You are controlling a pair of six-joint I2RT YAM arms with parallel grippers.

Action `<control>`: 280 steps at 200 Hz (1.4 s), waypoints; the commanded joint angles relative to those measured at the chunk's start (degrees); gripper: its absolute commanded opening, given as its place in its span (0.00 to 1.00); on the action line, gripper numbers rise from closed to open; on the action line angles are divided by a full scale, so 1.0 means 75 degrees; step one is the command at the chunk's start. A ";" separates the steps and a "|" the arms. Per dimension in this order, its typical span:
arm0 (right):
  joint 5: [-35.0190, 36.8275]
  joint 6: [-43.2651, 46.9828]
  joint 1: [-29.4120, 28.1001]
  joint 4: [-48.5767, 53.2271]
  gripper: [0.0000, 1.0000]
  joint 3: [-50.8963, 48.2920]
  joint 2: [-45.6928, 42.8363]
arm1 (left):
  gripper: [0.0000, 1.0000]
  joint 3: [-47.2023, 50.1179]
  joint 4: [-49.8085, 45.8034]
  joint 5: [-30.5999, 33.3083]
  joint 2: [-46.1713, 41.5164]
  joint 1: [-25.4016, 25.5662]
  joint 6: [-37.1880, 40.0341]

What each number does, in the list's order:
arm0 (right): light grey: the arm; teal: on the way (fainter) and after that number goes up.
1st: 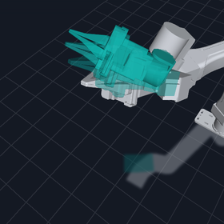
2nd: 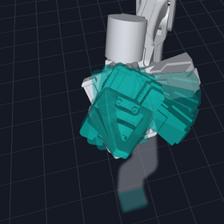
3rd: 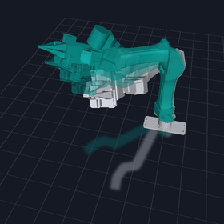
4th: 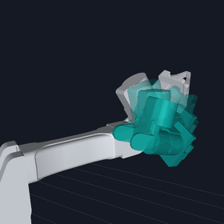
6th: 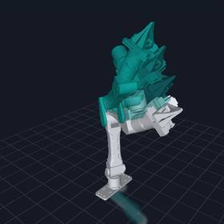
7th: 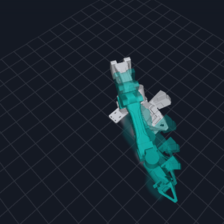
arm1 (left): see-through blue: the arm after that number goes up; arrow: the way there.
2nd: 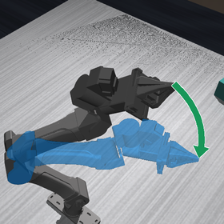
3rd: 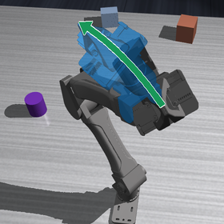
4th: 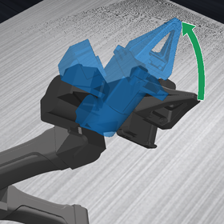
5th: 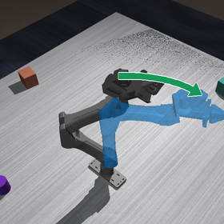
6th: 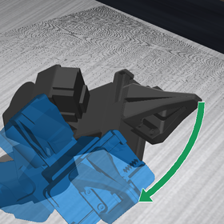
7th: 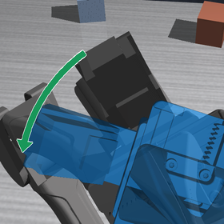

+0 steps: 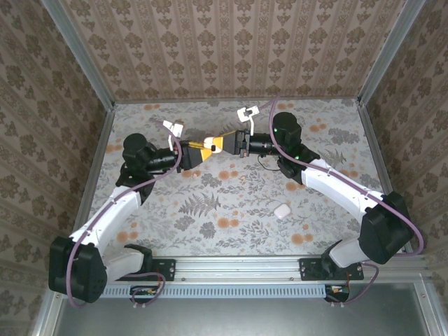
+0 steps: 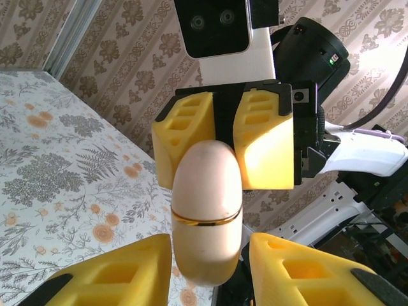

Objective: Insert wireless bluetooth earbuds into charging case

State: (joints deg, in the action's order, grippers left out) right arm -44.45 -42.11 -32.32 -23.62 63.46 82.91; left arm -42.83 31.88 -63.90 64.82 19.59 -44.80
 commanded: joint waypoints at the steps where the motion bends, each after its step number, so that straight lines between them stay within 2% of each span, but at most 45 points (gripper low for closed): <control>1: -0.0214 0.0118 -0.0051 -0.0098 0.08 0.0005 -0.0157 | 0.36 -0.0305 0.0355 -0.0129 0.0099 0.0080 0.0031; 21: -0.0216 0.0107 -0.0051 -0.0104 0.08 -0.0005 -0.0133 | 0.31 -0.0341 0.0373 -0.0164 0.0135 0.0094 0.0031; 48: -0.0169 0.0099 -0.0052 -0.0109 0.08 0.0008 -0.0157 | 0.15 -0.0326 0.0249 -0.0217 0.0129 0.0106 0.0127; 67: -0.0039 0.0114 -0.0045 0.0005 0.18 0.0036 -0.0170 | 0.00 -0.0366 -0.0222 -0.0203 0.0036 0.0106 0.0517; 89: 0.0383 0.0426 -0.0028 0.0615 0.31 0.0070 -0.0225 | 0.00 -0.0409 -0.0879 -0.0244 -0.0239 0.0127 0.1301; 115: 0.0807 0.0613 0.0094 0.1267 0.35 0.0115 -0.0239 | 0.00 -0.0616 -0.1877 -0.0416 -0.0615 0.0163 0.2303; 142: 0.0771 0.0509 0.0218 0.1448 0.39 0.0207 -0.0141 | 0.00 -0.0782 -0.2939 -0.0410 -0.0930 0.0165 0.3290; 180: 0.0472 0.0488 0.0229 0.1815 0.44 0.0473 0.0113 | 0.00 -0.0614 -0.3044 -0.0212 -0.1193 0.0165 0.3596; 203: 0.0418 0.0490 0.0241 0.1846 0.47 0.0469 0.0010 | 0.00 -0.0628 -0.3520 0.0093 -0.1325 0.0140 0.4017; 249: 0.0840 0.0844 0.0359 0.2777 0.51 0.0720 -0.0368 | 0.00 -0.0578 -0.4697 0.0869 -0.1635 -0.0144 0.4815; 280: 0.1099 0.0813 0.0360 0.3126 0.51 0.0866 -0.0602 | 0.00 -0.0301 -0.4958 0.1292 -0.2000 -0.0399 0.4998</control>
State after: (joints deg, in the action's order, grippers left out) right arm -38.61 -37.15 -29.82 -3.53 67.13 81.65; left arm -46.04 -2.22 -57.34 52.51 17.93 -11.00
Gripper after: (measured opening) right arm 0.511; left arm 0.150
